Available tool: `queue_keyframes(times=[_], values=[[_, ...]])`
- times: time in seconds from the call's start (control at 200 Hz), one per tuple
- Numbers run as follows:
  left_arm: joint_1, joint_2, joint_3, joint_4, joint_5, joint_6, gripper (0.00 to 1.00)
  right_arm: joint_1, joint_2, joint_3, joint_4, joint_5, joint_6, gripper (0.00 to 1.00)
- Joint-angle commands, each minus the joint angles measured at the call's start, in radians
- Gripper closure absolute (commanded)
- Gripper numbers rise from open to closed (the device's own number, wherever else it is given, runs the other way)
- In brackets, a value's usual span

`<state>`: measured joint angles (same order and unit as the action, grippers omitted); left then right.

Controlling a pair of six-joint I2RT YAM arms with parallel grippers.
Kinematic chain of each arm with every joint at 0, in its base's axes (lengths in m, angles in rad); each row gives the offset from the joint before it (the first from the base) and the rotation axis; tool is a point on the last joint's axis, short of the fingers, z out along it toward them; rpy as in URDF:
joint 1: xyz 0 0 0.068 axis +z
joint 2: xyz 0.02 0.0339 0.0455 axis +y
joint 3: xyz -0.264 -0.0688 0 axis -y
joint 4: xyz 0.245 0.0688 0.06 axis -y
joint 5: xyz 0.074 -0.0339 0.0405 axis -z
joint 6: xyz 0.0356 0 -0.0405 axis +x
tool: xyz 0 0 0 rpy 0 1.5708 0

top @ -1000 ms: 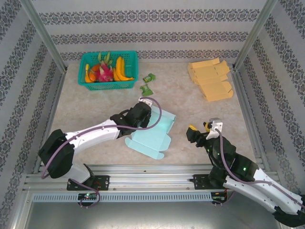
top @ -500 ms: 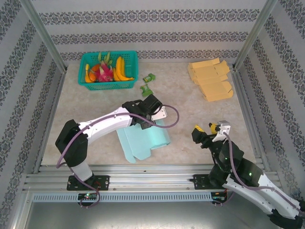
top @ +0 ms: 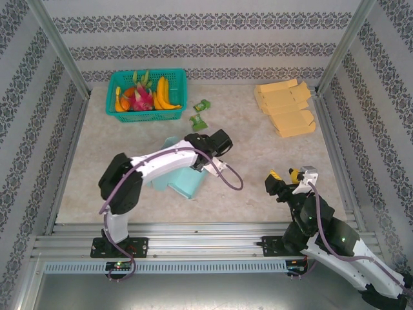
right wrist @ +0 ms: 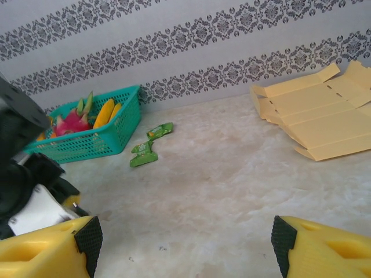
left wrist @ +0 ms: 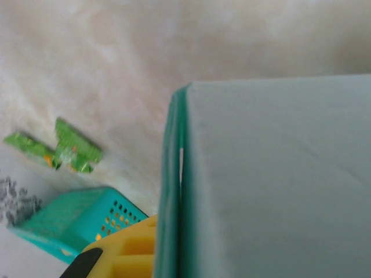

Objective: Fold the paper box

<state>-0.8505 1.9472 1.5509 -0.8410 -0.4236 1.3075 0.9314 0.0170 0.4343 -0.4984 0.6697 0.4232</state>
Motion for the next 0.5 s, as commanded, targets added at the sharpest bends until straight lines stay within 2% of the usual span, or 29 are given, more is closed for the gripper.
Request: queue_keyframes(times=[0.0, 0.25, 0.345, 0.495], values=[[-0.024, 0.053, 0.056, 0.052, -0.061, 0.218, 1.0, -0.002, -0.016, -0.001, -0.01, 0.032, 0.013, 0.21], [-0.031, 0.165, 0.047, 0.088, -0.107, 0.276, 1.0, -0.002, -0.016, -0.004, -0.01, 0.031, 0.014, 0.21], [-0.03, 0.19, 0.054, 0.099, -0.112, 0.265, 0.86, -0.002, -0.016, -0.003, -0.011, 0.024, 0.014, 0.21], [-0.031, 0.193, 0.083, 0.089, -0.1, 0.244, 0.74, -0.002, -0.015, -0.003, -0.014, 0.023, 0.013, 0.21]])
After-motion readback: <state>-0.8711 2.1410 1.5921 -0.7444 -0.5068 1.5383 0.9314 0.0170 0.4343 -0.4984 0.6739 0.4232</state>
